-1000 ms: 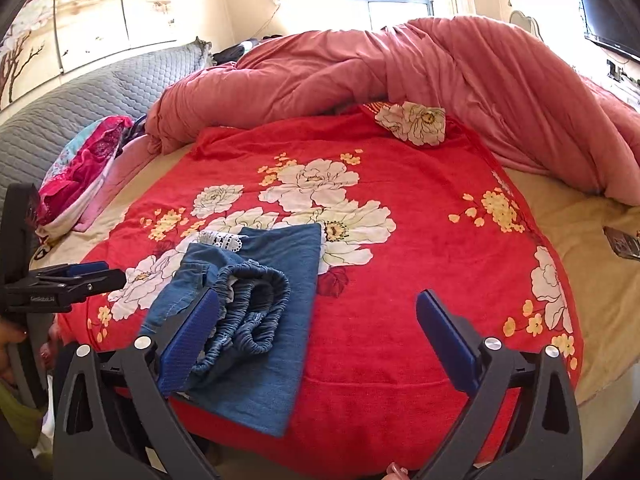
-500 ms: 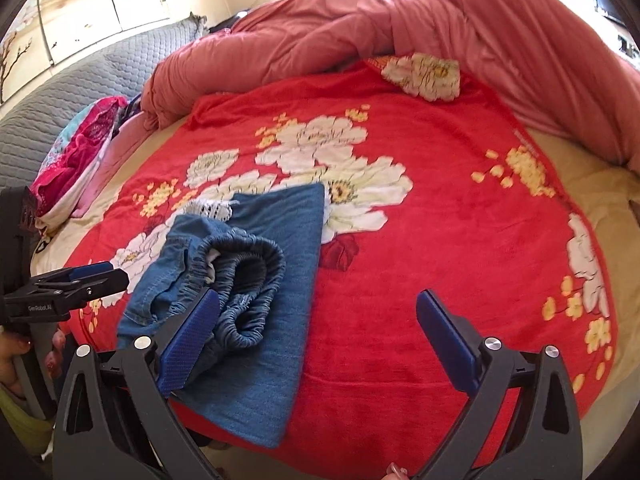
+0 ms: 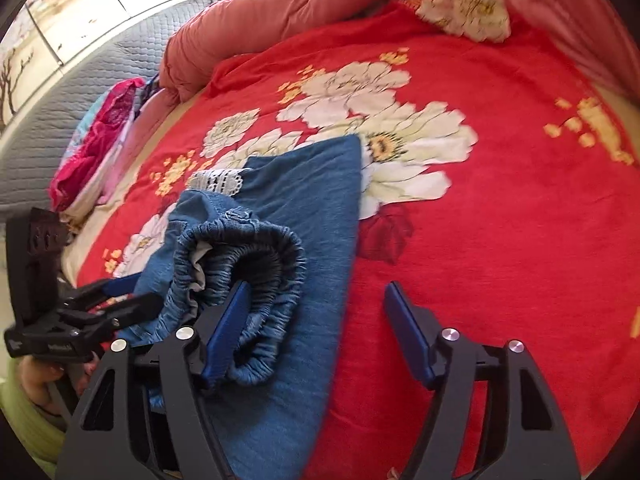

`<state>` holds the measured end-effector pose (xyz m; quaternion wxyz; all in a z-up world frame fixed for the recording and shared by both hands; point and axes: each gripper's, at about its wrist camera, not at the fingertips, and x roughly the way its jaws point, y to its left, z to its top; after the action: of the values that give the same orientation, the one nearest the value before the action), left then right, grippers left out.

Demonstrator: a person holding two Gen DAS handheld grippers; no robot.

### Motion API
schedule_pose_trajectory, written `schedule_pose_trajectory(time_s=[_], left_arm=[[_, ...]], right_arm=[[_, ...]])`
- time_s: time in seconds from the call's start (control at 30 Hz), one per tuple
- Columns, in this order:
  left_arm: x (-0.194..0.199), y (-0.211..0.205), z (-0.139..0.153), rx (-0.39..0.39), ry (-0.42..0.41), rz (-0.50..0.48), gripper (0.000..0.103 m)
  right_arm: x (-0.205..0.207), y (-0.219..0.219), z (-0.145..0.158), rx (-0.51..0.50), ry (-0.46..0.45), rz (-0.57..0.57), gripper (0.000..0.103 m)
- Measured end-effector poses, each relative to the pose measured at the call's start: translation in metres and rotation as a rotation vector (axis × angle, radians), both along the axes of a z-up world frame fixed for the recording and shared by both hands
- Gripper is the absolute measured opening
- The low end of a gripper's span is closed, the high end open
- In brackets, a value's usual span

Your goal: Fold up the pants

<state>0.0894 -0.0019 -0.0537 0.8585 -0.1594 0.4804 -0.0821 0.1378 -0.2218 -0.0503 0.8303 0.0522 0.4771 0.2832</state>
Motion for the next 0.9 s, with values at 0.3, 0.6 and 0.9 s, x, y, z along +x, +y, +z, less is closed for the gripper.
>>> schedule_pose_trajectory(time_s=[0.3, 0.6, 0.9], left_arm=[[0.012, -0.007, -0.006, -0.032, -0.011, -0.001, 0.08], [0.01, -0.017, 0.003, -0.019, -0.038, -0.011, 0.049], [0.008, -0.007, 0.032, -0.086, -0.09, -0.003, 0.044]], right_arm=[[0.013, 0.012, -0.01, 0.045, 0.023, 0.064, 0.063], [0.002, 0.02, 0.001, 0.103, -0.024, 0.105, 0.026], [-0.008, 0.029, 0.035, 0.078, -0.133, 0.123, 0.022]])
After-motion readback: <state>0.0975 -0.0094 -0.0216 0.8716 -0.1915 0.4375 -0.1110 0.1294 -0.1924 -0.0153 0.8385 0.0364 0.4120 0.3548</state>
